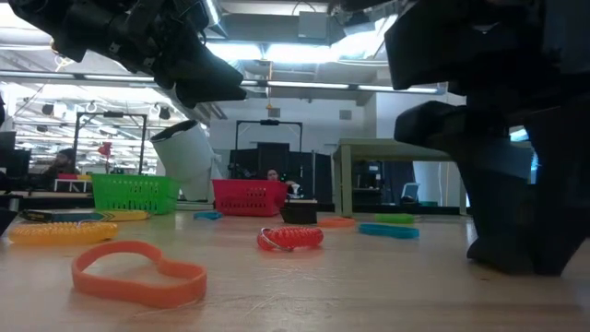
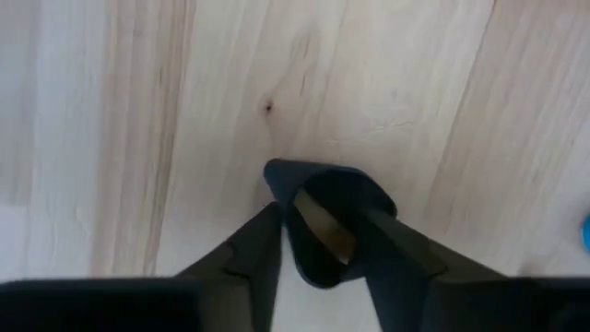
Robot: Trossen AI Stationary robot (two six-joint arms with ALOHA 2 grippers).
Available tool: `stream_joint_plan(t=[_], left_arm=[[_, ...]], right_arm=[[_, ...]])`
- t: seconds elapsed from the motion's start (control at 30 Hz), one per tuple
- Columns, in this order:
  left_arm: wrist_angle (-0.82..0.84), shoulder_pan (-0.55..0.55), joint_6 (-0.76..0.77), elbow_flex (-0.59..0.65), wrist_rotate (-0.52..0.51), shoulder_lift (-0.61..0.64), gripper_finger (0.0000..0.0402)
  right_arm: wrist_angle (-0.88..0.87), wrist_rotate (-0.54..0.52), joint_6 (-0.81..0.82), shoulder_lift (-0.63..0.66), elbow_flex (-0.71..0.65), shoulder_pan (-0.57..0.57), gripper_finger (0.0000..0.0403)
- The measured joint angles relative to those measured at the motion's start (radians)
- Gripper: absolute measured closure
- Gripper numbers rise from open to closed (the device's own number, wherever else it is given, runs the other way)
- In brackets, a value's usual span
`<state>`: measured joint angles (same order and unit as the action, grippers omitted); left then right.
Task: Pick & Place Office Desk Supplies
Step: Put the black rubber band into the black basket
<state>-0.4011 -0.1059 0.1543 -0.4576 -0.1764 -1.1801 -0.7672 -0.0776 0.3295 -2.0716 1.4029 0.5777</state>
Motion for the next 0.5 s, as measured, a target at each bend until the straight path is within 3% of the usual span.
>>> stream_joint_plan(t=[0.23,0.5], left_arm=[[0.000,0.000,0.000,0.000,0.000,0.000,0.0199],[0.000,0.000,0.000,0.000,0.000,0.000,0.0199]], right_arm=[[0.002,-0.017,0.025,-0.001,-0.001,-0.001,0.0391],[0.008,0.011,0.031,0.014,-0.004,-0.002,0.0398]])
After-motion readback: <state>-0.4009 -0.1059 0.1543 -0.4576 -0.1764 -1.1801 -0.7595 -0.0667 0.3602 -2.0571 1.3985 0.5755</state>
